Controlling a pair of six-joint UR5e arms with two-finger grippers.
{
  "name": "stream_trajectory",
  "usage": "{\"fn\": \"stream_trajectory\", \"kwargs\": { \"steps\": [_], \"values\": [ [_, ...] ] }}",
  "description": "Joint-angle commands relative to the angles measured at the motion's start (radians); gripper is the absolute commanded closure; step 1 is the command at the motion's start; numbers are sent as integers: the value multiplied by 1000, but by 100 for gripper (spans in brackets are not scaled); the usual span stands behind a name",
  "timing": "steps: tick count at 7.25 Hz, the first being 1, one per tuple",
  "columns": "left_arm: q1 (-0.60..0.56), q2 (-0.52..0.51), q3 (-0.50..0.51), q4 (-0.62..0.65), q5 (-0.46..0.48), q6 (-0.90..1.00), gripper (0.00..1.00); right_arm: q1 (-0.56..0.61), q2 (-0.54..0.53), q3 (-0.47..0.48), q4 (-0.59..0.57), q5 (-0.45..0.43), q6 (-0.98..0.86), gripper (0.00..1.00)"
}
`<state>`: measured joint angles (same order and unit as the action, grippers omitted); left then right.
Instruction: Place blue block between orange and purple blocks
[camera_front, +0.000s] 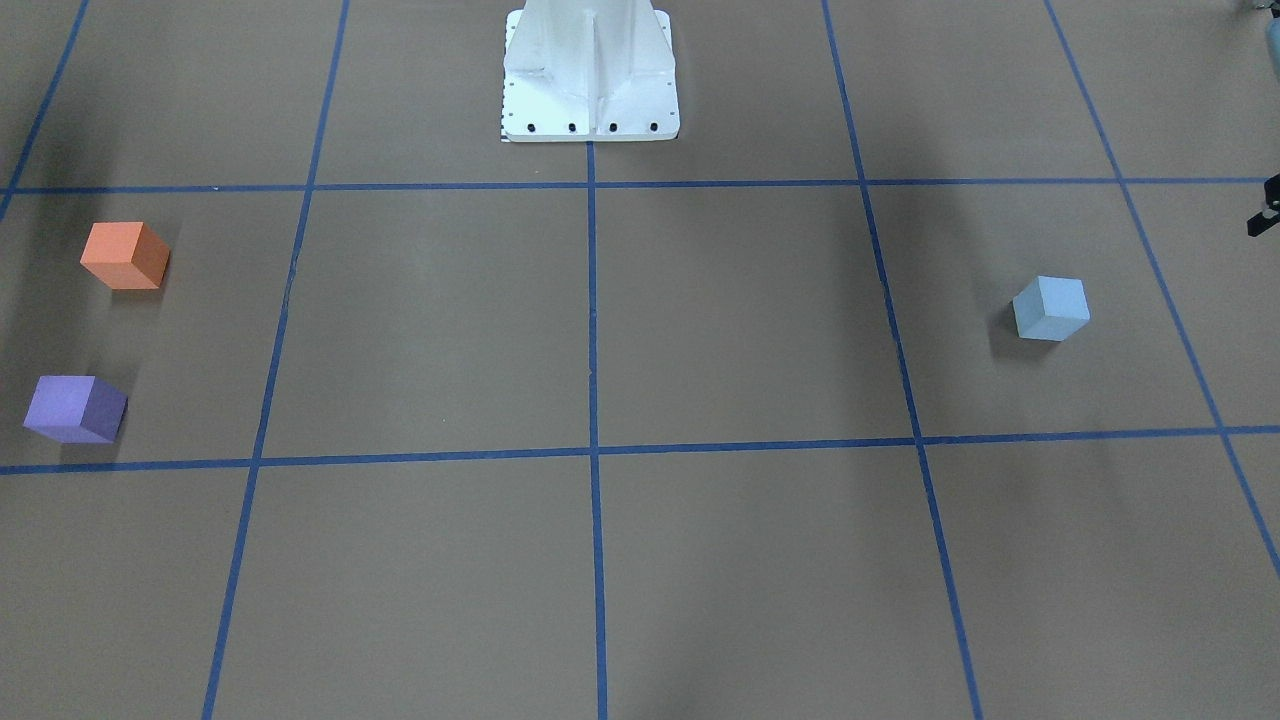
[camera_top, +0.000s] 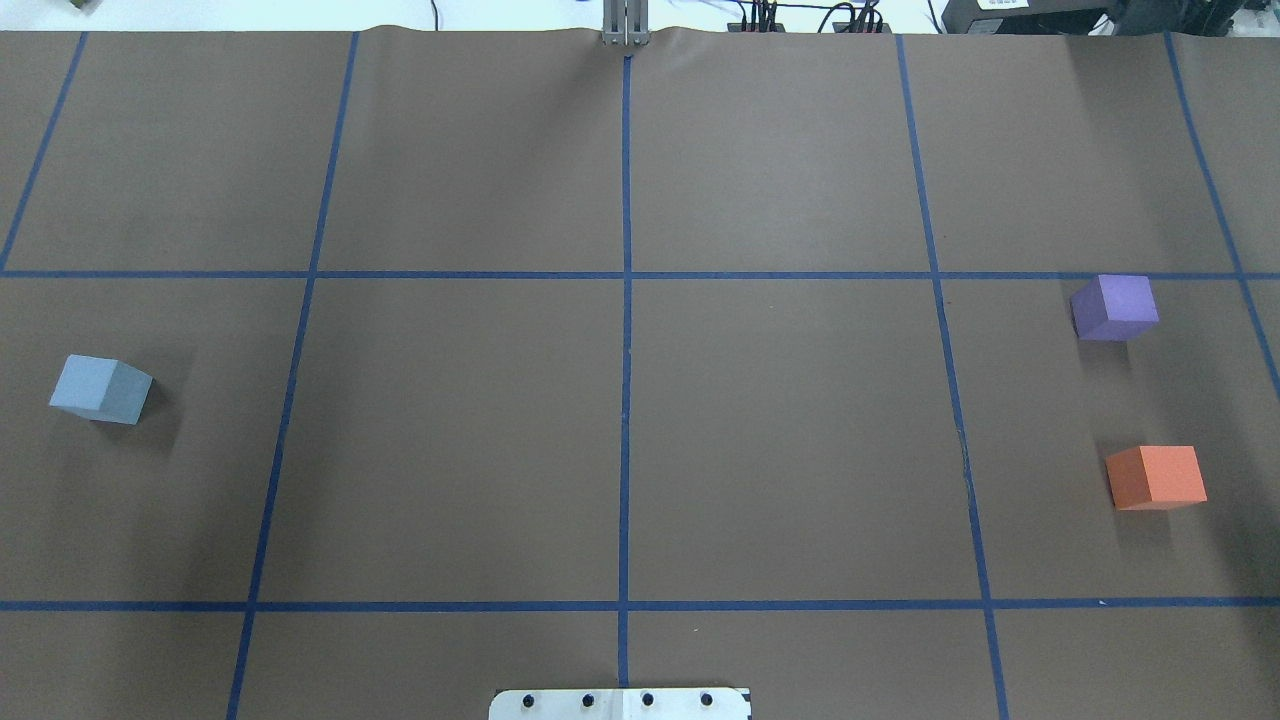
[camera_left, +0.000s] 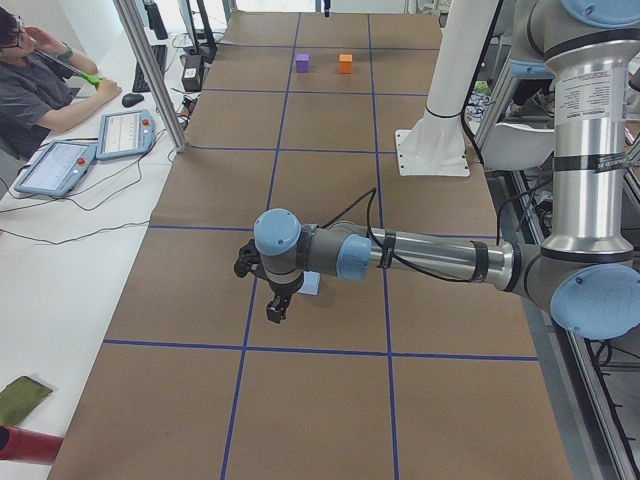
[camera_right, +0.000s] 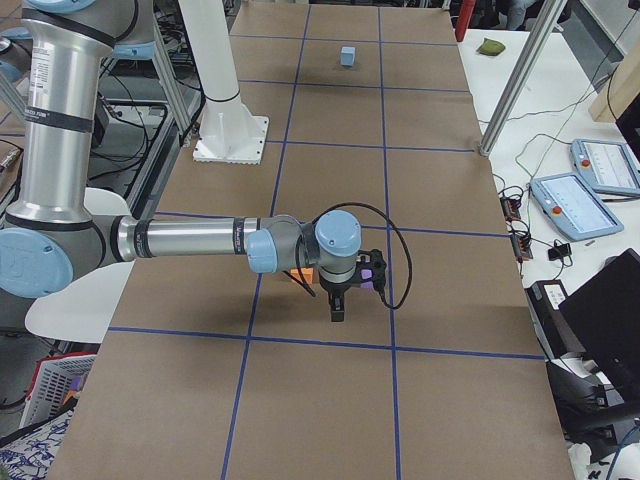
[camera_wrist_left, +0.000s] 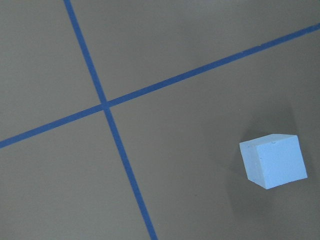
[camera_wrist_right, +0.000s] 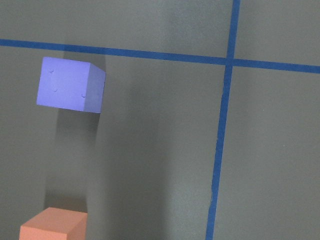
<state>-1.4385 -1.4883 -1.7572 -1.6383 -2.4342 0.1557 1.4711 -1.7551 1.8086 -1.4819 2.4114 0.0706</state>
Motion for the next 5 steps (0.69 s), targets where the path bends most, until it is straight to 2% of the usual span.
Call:
{"fn": "stream_trajectory", "kwargs": {
  "steps": [1,3,4,5],
  "values": [
    [137,-1,42,-165,6,-211,0,-2,2,0,-1,0,0,0],
    [237,-1,157,-475,14,-460,0,-2,2,-2,-2,0,0,0],
    [286,-12,200,-614,59,-587,0,-3,2,-2,-2,0,0,0],
    [326,-29,203,-656,85,-689,0,-3,2,-2,-2,-2,0,0]
  ]
}}
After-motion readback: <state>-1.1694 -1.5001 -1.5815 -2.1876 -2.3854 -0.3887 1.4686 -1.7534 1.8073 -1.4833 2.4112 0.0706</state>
